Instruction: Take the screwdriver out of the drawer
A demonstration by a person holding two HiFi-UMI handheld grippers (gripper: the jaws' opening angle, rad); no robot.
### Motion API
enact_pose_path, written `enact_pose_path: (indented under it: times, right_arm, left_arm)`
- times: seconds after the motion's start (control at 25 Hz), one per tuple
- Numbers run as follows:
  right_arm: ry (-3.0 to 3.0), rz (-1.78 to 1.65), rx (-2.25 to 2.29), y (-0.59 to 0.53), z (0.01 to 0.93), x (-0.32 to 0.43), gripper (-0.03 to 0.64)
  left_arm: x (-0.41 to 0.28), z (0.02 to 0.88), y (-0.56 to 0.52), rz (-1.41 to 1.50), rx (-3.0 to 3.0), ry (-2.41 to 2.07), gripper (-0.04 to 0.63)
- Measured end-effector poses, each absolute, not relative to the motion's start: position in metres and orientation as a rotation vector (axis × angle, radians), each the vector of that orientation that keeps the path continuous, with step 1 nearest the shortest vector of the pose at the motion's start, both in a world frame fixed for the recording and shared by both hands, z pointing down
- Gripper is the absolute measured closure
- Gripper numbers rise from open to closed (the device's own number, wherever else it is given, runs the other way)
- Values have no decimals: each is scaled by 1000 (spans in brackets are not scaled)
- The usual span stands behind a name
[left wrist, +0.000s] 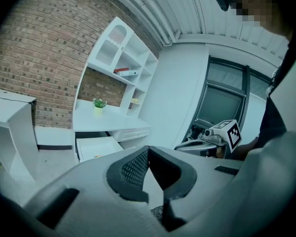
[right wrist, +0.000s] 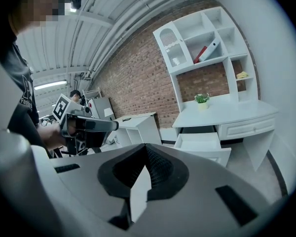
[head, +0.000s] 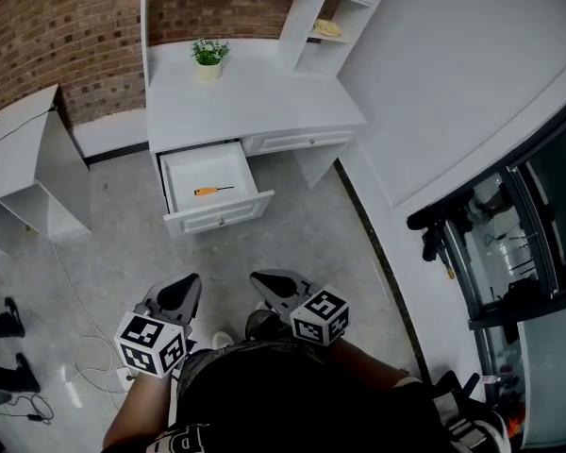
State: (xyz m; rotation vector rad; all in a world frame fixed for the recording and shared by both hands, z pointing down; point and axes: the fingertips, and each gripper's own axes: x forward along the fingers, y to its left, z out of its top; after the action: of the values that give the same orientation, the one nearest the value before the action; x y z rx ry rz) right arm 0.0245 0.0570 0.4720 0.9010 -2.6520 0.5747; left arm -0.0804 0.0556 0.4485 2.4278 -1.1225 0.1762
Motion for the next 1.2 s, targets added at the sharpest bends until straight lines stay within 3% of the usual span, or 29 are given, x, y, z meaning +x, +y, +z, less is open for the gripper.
enact_pose_path:
  times: [1.2]
  right_arm:
    - [-2703, 615, 793, -74, 489, 18, 612]
  left_arm:
    - [-87, 465, -59, 201, 2352, -1236, 578]
